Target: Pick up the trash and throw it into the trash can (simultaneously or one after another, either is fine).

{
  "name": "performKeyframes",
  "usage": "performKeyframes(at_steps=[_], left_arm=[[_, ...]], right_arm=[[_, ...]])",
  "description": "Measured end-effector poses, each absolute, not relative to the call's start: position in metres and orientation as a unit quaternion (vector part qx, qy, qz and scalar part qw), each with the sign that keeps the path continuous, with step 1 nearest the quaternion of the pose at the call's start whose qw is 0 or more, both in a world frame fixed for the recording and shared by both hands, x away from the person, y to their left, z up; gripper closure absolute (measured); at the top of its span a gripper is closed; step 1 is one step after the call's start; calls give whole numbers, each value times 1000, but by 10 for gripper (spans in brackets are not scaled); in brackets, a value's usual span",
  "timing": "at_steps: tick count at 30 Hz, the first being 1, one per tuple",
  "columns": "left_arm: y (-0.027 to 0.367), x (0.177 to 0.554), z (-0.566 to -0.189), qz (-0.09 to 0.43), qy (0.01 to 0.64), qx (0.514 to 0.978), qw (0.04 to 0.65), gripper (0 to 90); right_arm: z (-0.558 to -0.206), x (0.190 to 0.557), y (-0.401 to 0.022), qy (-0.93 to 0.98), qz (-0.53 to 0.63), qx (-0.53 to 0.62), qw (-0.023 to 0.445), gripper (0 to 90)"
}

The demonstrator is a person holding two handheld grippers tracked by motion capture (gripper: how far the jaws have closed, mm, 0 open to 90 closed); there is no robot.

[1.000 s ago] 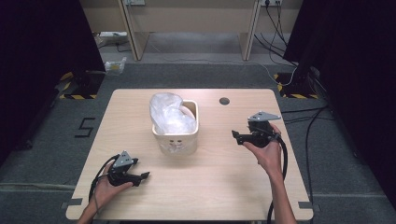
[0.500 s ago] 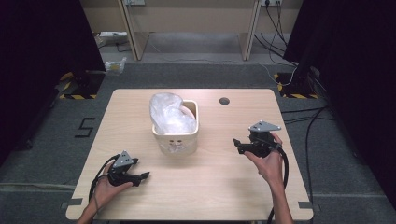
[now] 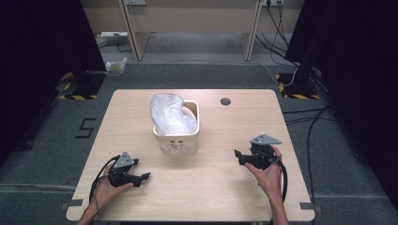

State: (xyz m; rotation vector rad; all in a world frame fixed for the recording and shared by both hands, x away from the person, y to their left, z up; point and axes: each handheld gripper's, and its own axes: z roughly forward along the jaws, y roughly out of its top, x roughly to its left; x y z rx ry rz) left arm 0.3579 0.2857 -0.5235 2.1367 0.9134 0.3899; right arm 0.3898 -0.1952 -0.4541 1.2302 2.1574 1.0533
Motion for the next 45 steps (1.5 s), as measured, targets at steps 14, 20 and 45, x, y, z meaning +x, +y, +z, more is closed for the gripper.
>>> performKeyframes(at_steps=[14,20,45], left_arm=[[286,358,-523,153,358,838,383,207],[286,358,-523,153,358,838,383,207],[286,358,-523,153,358,838,383,207]], right_arm=[[-478,370,-198,780,371,457,211,223],[-485,363,-204,779,365,465,210,218],[-498,341,-202,787,355,460,206,216]])
